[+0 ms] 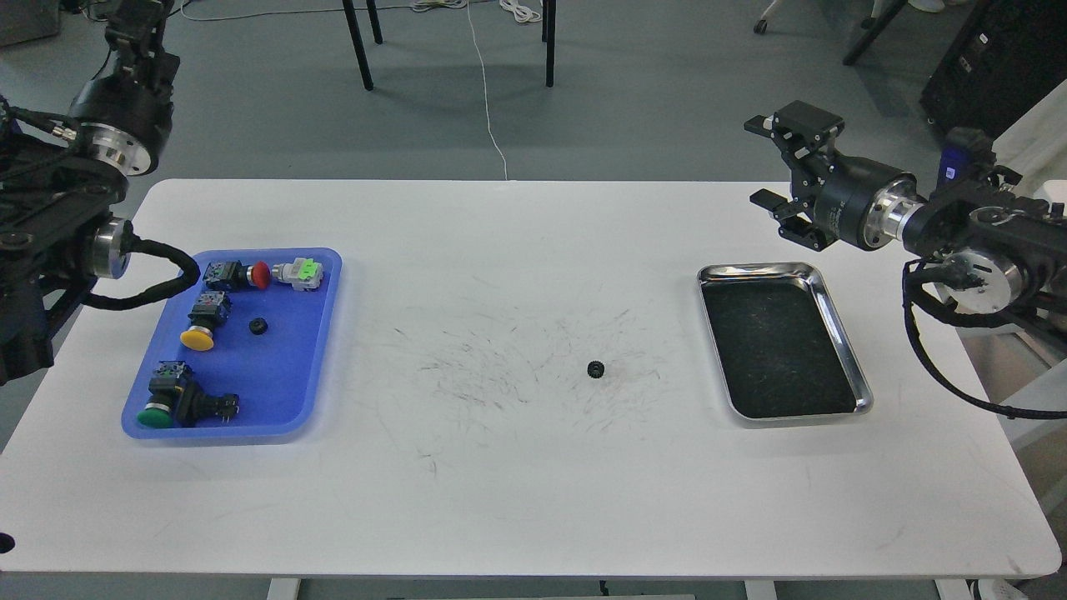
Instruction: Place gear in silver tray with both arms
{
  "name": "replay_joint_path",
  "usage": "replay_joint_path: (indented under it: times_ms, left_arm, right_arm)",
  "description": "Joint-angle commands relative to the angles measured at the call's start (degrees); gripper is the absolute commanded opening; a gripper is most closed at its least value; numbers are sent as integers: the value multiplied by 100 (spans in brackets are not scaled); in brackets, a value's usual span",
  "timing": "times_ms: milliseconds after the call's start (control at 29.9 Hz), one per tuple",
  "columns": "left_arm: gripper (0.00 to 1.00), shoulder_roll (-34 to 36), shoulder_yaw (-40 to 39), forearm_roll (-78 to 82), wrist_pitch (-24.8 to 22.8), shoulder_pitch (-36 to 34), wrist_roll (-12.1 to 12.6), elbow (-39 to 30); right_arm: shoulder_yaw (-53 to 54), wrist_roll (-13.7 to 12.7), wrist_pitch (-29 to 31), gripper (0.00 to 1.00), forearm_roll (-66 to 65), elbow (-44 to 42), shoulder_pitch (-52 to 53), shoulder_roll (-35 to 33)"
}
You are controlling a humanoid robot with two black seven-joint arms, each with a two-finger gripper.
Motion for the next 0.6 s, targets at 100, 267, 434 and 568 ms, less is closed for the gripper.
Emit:
replay_joint_path:
  times_ms: [100, 267, 434, 568]
  left_arm:
    - [98, 156, -78, -256, -562, 346, -1, 3]
    - [98, 322, -122, -669, -1449, 505, -1, 21]
    - [98, 543, -508, -907, -2373, 513, -1, 65]
    - [98, 569, -746, -942, -2761, 496, -1, 126]
  right_arm:
    - [-665, 23, 61, 97, -383, -43, 571, 330]
    - [-1552, 330, 113, 98, -857, -43, 1027, 585]
    - [-2185, 559, 105, 98, -1920, -34, 1379, 858]
    - [-2598, 586, 96, 98, -2255, -69, 1582, 1147]
